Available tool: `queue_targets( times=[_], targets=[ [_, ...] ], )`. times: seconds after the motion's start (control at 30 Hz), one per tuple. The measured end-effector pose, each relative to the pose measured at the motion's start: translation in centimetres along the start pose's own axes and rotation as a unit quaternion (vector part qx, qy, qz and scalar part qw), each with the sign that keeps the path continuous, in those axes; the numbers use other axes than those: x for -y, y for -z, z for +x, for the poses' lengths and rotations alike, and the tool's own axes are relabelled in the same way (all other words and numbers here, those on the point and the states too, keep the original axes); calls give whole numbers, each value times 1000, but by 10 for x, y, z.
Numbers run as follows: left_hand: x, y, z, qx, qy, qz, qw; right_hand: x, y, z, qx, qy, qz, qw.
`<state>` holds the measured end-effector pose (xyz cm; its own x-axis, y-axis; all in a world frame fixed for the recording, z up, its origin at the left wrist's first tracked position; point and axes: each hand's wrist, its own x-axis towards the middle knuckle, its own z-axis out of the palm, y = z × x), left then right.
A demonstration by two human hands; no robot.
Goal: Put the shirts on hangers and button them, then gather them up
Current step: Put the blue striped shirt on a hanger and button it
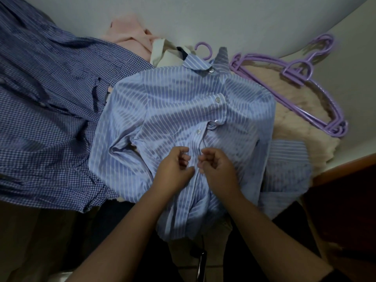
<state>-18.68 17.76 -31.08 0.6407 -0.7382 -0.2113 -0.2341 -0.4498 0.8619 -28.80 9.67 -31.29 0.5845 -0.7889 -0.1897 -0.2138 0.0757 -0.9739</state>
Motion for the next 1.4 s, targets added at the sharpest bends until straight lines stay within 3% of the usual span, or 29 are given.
queue_targets(
  times=[0.2, 0.37, 0.63, 0.8, 0.9, 1.07, 1.17, 1.4],
  targets=[
    [1, -9, -6, 15, -19, 68, 997, -5, 10, 3, -35, -3, -26, 999],
    [7, -4, -7, -78, -38, 17, 996, -9, 12, 5, -28, -7, -23, 999],
    [2, 0, -9, -105, -19, -49, 993, -1, 7, 8, 13, 14, -34, 999],
    [-2, 8, -15, -206, -23, -141, 968, 3, 2, 10, 125, 11, -46, 991],
    [-7, 1, -17, -177, -19, -137, 974, 4, -1, 13, 150, -5, -58, 987],
    [-5, -14, -13, -78, 3, -103, 992, 0, 8, 17, 67, -1, -67, 995],
    [-3, -18, -11, -73, 4, -88, 993, -3, 11, 13, 36, -5, -73, 997],
    [6, -23, -10, -103, 17, -91, 990, -2, 1, 13, 22, 24, -238, 971]
  ],
)
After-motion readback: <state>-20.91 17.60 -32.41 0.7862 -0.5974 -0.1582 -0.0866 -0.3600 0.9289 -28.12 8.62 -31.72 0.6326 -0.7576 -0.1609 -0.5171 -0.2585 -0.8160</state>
